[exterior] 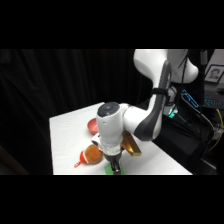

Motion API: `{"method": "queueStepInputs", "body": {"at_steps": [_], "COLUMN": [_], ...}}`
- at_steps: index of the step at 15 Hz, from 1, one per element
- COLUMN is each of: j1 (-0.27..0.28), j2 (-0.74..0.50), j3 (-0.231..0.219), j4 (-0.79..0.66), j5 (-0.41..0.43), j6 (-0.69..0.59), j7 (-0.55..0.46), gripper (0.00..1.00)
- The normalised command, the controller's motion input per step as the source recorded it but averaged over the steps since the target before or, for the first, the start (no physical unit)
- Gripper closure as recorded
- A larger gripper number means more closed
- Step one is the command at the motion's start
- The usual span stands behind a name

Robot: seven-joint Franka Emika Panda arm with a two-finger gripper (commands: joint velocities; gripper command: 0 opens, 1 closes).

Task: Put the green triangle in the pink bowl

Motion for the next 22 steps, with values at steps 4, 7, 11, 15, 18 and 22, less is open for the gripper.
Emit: {"method": "queueStepInputs", "body": {"at_steps": [4, 7, 11, 15, 18, 22], "j1": [0.074, 0.074, 0.081, 0.091, 0.108, 0.089], "j2": [0.09, 0.08, 0.06, 0.01, -0.15, -0.34], "j3": [-0.057, -0.064, -0.074, -0.077, -0.064, -0.027], "j4": [0.08, 0.1, 0.12, 0.1, 0.0, -0.13], "j5": [0.133, 0.115, 0.096, 0.076, 0.051, 0.045], "j6": [0.13, 0.09, 0.06, -0.01, -0.08, -0.13], "j7": [0.0, -0.01, -0.01, -0.02, -0.04, -0.07], "gripper": [0.0, 0.35, 0.66, 0.91, 0.91, 0.92]}}
